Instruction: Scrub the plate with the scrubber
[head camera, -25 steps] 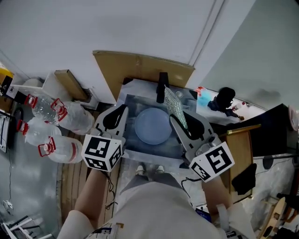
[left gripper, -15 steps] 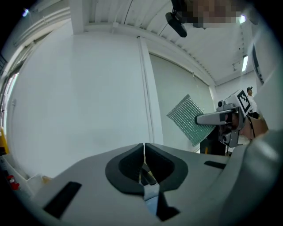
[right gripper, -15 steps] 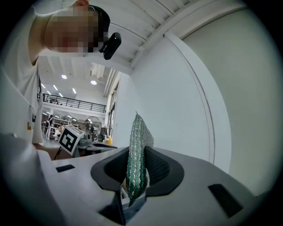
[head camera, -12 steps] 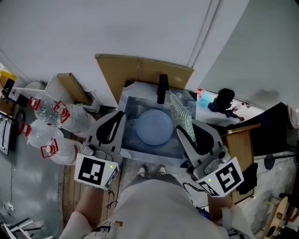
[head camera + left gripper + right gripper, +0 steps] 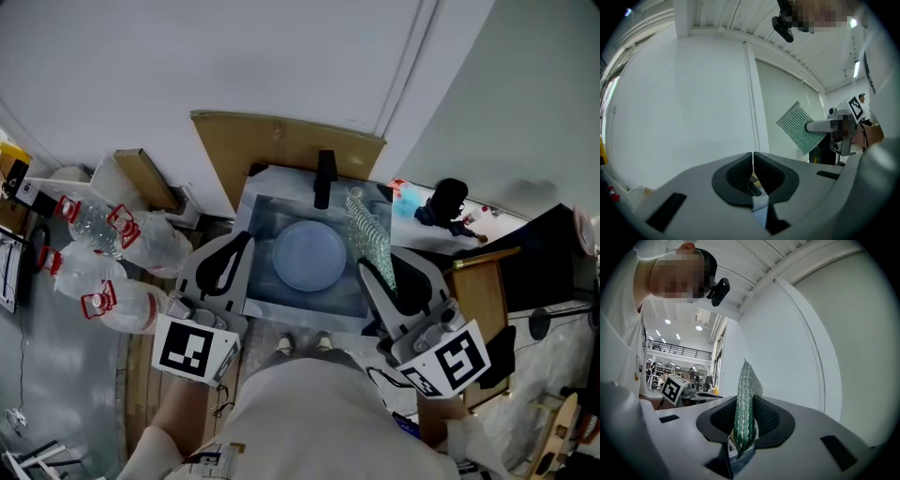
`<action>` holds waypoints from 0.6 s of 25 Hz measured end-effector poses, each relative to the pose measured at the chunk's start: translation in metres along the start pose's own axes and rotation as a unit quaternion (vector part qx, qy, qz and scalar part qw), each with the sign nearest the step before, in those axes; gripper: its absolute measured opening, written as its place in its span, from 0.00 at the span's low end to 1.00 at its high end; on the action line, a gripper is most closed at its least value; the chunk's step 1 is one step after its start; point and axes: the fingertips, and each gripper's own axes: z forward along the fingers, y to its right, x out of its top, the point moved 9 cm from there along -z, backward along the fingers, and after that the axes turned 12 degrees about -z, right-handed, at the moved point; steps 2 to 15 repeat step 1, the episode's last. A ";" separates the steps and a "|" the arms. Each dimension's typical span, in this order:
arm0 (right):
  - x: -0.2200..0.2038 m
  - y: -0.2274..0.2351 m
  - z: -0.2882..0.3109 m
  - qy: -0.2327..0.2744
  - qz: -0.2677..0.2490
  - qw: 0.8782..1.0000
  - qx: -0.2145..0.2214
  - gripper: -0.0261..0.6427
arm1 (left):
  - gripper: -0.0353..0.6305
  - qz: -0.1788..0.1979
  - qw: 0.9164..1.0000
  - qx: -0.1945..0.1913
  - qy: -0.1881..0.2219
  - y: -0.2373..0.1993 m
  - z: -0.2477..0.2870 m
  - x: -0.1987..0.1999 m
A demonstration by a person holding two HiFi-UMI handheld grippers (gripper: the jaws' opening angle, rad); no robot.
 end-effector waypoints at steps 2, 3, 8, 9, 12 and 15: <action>0.000 0.000 -0.001 0.000 0.000 1.000 -0.002 0.21 | 0.09 -0.001 1.000 0.000 0.000 0.000 -0.001 0.000; 0.000 0.000 -0.001 0.000 0.000 1.000 -0.002 0.21 | 0.09 -0.001 1.000 0.000 0.000 0.000 -0.001 0.000; 0.000 0.000 -0.001 0.000 0.000 1.000 -0.002 0.21 | 0.09 -0.001 1.000 0.000 0.000 0.000 -0.001 0.000; 0.000 0.000 -0.001 0.000 0.000 1.000 -0.002 0.21 | 0.09 -0.001 1.000 0.000 0.000 0.000 -0.001 0.000; 0.000 0.000 -0.001 0.000 0.000 1.000 -0.002 0.21 | 0.09 -0.001 1.000 0.000 0.000 0.000 -0.001 0.000; 0.000 0.000 -0.001 0.000 0.000 1.000 -0.002 0.21 | 0.09 -0.001 1.000 0.000 0.000 0.000 -0.001 0.000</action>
